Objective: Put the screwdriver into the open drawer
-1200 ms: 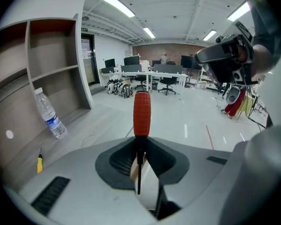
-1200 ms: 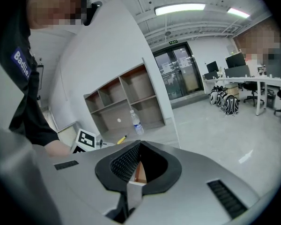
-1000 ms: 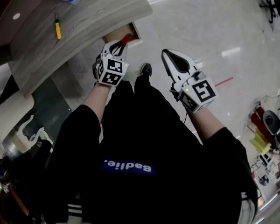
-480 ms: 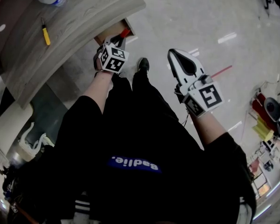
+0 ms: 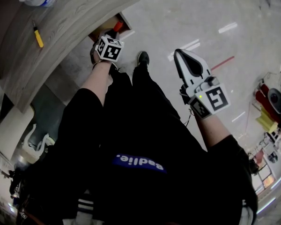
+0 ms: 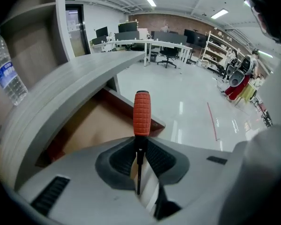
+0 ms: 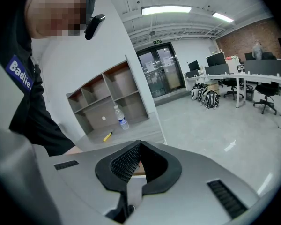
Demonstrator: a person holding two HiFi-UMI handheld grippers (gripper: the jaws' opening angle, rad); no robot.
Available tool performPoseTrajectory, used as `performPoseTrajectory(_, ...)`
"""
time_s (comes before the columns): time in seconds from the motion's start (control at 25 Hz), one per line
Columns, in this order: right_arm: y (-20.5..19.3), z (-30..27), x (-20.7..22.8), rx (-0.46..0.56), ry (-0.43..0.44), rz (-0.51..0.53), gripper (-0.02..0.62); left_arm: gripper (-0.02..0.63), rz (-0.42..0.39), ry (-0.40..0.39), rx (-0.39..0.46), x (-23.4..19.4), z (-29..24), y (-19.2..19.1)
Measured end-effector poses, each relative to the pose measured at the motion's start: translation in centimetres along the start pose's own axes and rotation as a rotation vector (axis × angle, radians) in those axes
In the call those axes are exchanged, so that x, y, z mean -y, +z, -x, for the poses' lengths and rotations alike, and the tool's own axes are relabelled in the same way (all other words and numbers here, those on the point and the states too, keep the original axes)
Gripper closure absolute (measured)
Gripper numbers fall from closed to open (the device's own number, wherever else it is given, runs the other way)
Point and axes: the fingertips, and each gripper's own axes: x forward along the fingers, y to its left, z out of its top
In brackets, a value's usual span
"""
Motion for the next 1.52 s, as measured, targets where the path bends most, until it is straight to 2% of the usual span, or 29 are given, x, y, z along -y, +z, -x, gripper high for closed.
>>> performPoseTrajectory(0.36, -0.9, 0.3, 0.2, -0.007, -0.006, -0.018, 0.568, 0.545, 0.056, -0.018, -0.097, -0.5, -2.7, -1.7)
performPoseTrajectory(0.84, -1.2, -1.0, -0.2, -0.003, 0.007, -0.029, 0.568, 0.543, 0.051, -0.034, -0.191, -0.3, -5.4, -2.2)
performPoseTrajectory(1.04, -1.4, -0.7, -0.1, -0.016, 0.003, -0.033, 0.568, 0.543, 0.083, -0.034, -0.229, -0.4, -6.2, -2.6)
performPoseTrajectory(1.52, -2.2, -2.4, -0.8, -0.04, 0.016, -0.034, 0.568, 0.54, 0.084, -0.006, -0.25, -0.8, -6.9, -3.1)
